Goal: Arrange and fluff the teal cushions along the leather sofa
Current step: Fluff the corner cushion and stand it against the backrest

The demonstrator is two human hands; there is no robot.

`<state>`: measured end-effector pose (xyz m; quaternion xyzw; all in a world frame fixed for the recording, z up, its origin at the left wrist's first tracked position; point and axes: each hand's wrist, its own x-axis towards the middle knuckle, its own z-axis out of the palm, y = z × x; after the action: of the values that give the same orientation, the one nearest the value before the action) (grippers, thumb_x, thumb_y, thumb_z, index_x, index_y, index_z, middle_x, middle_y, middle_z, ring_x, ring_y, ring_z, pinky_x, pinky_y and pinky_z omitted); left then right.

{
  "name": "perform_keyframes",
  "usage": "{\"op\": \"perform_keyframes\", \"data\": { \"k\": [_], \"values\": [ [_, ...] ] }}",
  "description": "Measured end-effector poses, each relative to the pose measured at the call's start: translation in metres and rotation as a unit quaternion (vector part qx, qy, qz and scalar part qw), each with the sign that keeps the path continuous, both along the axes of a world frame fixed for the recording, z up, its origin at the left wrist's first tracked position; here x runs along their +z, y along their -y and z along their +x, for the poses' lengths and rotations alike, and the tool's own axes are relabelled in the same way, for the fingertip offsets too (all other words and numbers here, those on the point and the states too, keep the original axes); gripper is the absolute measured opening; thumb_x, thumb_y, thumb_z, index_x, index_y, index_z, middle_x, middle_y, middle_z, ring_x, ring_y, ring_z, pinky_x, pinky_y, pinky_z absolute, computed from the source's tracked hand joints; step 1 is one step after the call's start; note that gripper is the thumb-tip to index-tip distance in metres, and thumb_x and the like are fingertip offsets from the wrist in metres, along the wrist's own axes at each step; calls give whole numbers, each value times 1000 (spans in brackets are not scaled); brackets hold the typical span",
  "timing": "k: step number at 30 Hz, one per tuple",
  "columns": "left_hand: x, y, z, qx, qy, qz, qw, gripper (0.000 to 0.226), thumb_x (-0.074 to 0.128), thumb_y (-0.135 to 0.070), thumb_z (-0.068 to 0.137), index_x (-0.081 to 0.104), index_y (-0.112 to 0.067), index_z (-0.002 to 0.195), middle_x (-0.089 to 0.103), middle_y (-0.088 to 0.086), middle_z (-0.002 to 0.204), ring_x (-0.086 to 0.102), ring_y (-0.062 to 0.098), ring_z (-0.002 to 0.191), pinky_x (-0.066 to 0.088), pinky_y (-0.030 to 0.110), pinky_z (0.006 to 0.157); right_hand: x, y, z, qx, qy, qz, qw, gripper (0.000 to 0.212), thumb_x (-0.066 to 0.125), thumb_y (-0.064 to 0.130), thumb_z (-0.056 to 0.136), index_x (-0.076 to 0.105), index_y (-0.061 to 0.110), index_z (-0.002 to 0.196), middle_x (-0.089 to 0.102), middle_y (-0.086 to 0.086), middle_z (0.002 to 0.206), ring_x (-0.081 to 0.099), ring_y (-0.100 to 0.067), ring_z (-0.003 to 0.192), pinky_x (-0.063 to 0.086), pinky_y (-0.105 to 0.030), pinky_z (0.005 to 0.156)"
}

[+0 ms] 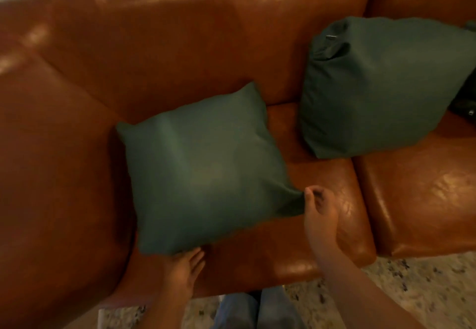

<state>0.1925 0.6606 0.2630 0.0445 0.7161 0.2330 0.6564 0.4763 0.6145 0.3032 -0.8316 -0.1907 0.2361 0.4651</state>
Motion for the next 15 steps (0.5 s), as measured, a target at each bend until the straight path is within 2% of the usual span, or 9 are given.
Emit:
{"op": "perform_keyframes", "data": {
  "k": [3,4,6,7,9,11,12,13,15],
  "values": [
    [8,-10,-33,34,-24,17,999,25,34,4,98,52,-14,95,57,10,92,58,29,89,52,35,76,21,-21,-14,93,68,40,992,10,58,13,93,56,22,91,56,-1,95,55,-14,91,49,-40,83],
    [10,-13,-43,52,-16,24,998,25,31,3,98,51,-13,94,57,10,90,60,29,87,53,33,74,28,-29,-23,123,92,64,986,9,59,12,92,56,21,92,56,0,95,55,-14,91,48,-36,84],
    [13,-16,-63,99,6,39,994,23,28,0,99,49,-9,93,64,12,82,69,22,66,57,26,55,42,-48,-42,188,149,105,965,1,59,17,91,59,17,91,56,4,95,54,-12,93,44,-26,86],
    [14,-18,-72,118,9,47,992,21,29,-1,99,48,-9,97,67,11,78,69,18,59,56,25,50,49,-59,-53,221,177,121,952,7,57,21,91,61,14,90,57,5,94,54,-11,93,42,-24,87],
    [17,-20,-85,130,9,74,989,22,33,-3,99,51,-10,110,66,9,89,69,17,68,56,25,57,58,-79,-76,291,206,153,922,11,58,21,89,63,11,87,60,4,91,57,-11,92,44,-27,87],
    [22,-25,-89,88,-15,104,991,30,35,-8,101,48,-8,127,58,8,113,61,20,93,53,31,81,63,-99,-104,359,218,172,891,4,62,17,86,64,13,85,64,3,88,61,-15,89,48,-39,82],
    [27,-26,-89,63,-24,114,991,31,37,-10,101,48,-7,130,55,7,118,57,21,103,48,34,91,64,-108,-120,396,217,177,875,1,64,16,85,64,15,84,65,4,87,63,-16,88,48,-43,80],
    [29,-27,-90,35,-30,122,991,31,39,-11,100,51,-7,128,56,7,120,54,21,109,44,35,95,63,-116,-137,434,211,180,857,1,65,16,84,64,17,84,65,4,87,64,-17,88,48,-46,79],
    [31,-25,-91,-30,-46,158,986,26,44,-8,98,58,-7,120,61,7,115,56,20,108,47,27,87,63,-130,-171,523,200,169,811,5,64,16,82,66,19,86,68,5,90,64,-19,91,49,-46,81]
  ]
}}
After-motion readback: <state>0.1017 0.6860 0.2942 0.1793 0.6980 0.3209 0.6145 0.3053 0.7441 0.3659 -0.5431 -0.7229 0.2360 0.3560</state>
